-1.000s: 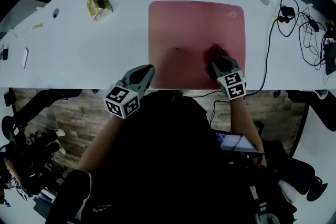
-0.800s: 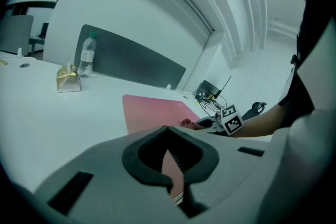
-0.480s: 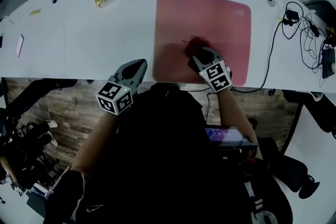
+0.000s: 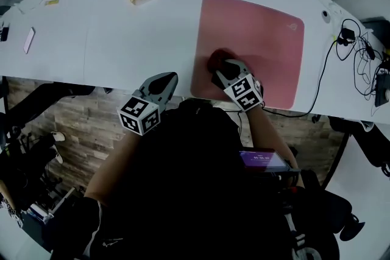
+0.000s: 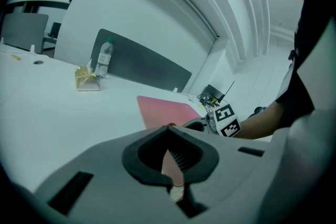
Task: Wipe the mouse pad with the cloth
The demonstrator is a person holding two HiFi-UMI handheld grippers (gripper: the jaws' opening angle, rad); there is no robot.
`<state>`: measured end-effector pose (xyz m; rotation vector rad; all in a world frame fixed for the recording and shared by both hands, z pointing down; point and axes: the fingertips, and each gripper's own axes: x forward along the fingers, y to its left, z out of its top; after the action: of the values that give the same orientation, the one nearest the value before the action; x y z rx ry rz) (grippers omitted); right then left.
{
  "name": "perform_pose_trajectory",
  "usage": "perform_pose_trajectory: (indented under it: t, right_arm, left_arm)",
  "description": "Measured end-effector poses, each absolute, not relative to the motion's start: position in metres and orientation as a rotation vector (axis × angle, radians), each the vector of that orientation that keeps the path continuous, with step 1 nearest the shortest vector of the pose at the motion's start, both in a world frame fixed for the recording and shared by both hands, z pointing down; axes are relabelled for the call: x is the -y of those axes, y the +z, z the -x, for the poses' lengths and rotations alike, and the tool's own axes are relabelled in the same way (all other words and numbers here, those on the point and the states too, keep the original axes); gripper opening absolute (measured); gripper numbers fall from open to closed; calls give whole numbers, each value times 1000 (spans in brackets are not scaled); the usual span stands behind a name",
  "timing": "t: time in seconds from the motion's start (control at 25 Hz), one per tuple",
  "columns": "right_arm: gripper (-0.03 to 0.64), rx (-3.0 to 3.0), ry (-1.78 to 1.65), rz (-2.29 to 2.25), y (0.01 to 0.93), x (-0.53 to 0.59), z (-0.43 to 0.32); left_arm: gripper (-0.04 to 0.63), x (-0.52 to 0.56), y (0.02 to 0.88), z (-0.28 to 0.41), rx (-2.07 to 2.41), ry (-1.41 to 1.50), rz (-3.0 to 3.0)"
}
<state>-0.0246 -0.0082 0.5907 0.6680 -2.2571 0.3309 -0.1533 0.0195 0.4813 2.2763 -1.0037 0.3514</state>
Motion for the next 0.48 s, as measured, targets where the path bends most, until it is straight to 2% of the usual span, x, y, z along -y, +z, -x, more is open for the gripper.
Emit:
perform_pose_trajectory:
  t: [0.48]
  right_arm:
    - [132,2298,300,-554,590,21,107]
  left_arm:
    - [9,-10,479,201,1048,321,-2272]
